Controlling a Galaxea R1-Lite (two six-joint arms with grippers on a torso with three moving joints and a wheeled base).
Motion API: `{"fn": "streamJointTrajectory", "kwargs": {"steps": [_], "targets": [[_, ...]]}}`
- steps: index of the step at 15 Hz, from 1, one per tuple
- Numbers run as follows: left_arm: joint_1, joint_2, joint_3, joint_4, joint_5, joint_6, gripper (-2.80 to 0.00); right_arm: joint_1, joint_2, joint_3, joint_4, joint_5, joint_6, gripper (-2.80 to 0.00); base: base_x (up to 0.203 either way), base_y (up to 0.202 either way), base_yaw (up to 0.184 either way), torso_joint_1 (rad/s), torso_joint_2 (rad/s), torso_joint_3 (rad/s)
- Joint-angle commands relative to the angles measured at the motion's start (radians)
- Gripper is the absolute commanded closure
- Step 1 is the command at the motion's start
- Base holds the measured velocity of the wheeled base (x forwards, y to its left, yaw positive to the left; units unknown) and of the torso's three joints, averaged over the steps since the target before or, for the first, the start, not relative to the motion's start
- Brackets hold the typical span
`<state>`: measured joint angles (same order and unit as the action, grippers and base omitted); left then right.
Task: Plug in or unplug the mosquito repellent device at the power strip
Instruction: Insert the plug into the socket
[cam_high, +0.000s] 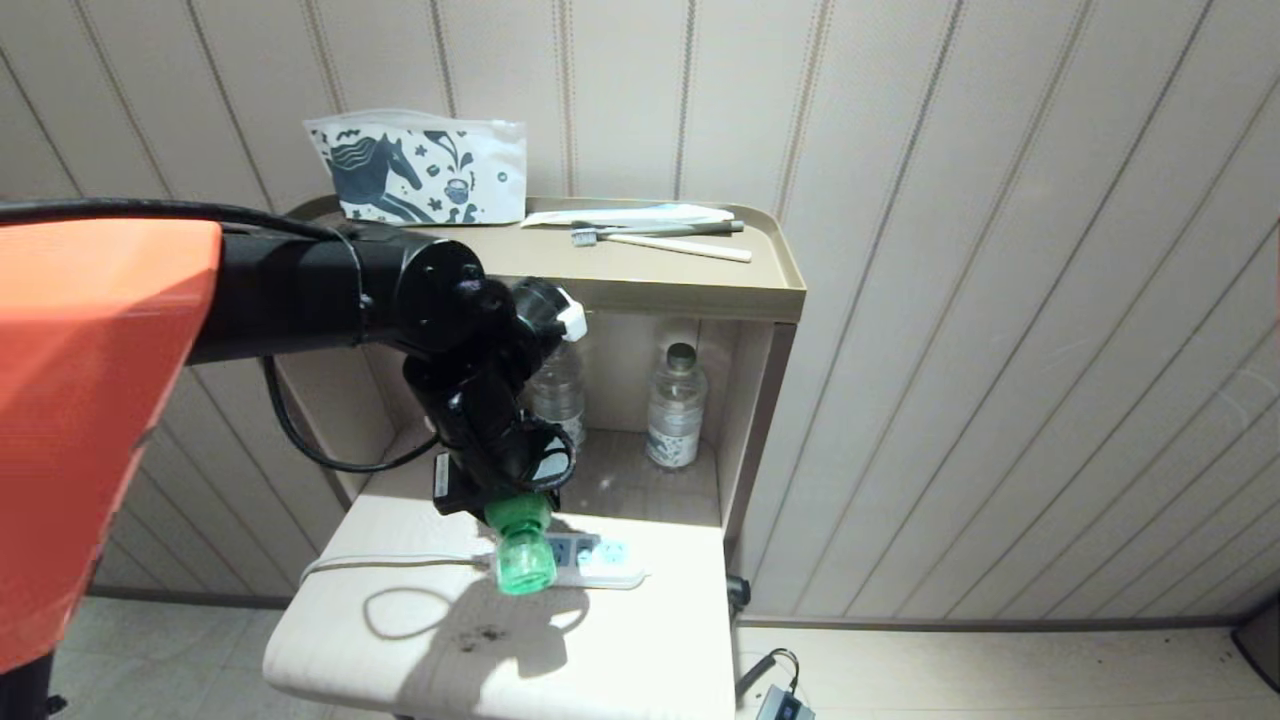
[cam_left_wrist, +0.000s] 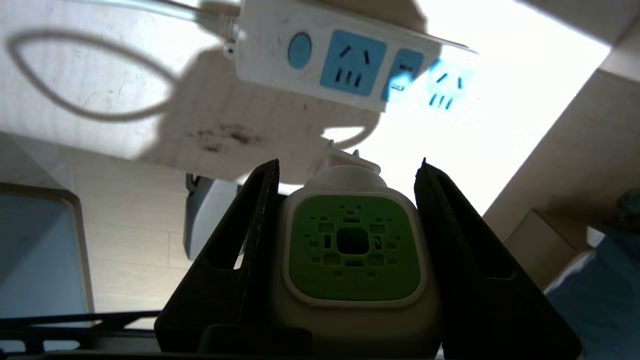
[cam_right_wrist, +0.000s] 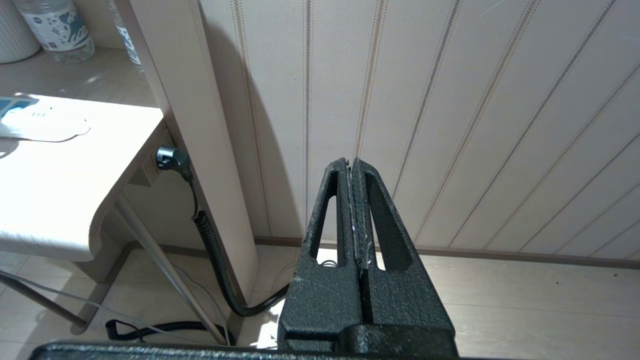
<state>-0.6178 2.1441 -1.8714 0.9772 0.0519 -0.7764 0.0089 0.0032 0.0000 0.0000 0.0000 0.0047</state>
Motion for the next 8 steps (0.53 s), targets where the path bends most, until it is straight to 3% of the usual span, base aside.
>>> {"fn": "streamJointTrajectory", "kwargs": {"steps": [1,8], "targets": [[0.004,0.071,-0.036,0.002,0.003,-0.007,0.00,0.000,0.000,0.000,0.000,0.000,0.000,0.00,0.000,0.000,0.000,0.000,0.00,0.000],[-0.007,0.105,-0.045,-0.005,0.005,-0.024,0.00,0.000,0.000,0.000,0.000,0.002,0.000,0.00,0.000,0.000,0.000,0.000,0.00,0.000]]}}
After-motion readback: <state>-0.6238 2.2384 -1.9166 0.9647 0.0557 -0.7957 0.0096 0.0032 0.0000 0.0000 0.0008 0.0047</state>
